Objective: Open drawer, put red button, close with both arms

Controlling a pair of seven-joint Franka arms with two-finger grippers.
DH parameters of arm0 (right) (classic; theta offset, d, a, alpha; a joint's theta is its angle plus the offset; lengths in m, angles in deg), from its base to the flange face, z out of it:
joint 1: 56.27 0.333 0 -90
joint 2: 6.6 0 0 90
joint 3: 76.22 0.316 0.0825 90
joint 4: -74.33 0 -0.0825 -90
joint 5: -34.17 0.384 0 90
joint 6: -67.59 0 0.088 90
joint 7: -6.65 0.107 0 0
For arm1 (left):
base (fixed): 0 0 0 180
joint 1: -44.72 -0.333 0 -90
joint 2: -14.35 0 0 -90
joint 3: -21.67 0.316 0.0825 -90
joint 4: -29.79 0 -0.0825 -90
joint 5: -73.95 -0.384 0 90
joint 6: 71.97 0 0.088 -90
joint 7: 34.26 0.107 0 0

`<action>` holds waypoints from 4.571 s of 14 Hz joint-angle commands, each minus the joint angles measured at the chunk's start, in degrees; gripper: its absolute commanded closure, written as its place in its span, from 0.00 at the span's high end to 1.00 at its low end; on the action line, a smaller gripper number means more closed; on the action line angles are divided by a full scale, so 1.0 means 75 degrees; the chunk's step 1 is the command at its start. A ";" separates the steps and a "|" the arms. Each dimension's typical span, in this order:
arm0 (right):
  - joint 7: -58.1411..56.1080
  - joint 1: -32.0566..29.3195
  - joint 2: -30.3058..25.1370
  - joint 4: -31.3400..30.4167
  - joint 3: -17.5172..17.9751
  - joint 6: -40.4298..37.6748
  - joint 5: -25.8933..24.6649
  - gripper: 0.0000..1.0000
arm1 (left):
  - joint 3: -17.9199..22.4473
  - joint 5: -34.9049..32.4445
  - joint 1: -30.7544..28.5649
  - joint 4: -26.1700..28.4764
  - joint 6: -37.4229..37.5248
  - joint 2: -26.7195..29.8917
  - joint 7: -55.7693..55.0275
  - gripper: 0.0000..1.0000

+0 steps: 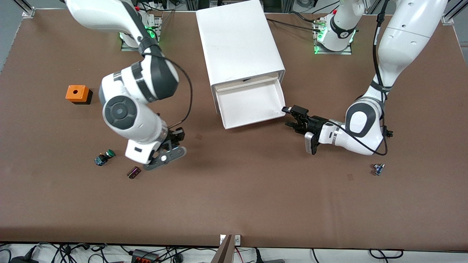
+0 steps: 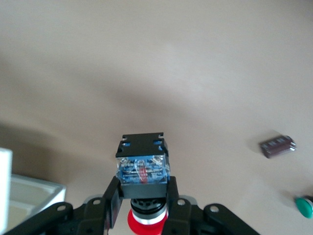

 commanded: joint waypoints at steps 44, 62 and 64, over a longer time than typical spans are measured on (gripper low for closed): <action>0.4070 0.1091 0.0212 0.0533 -0.2123 -0.0034 0.0408 1.00 | 0.0006 -0.6545 0.1664 -0.2371 -0.1818 0.0177 -1.0018 1.00; 0.0620 -0.2645 -0.2106 -0.0648 -0.1154 -0.1690 0.0350 1.00 | -0.0872 -0.6521 0.3153 0.0195 -0.3263 0.0868 -1.3253 1.00; 0.0631 -0.3174 -0.2645 -0.1186 -0.0613 -0.1526 0.0046 1.00 | -0.0896 -0.6533 0.3165 0.0185 -0.2749 0.0868 -1.3301 1.00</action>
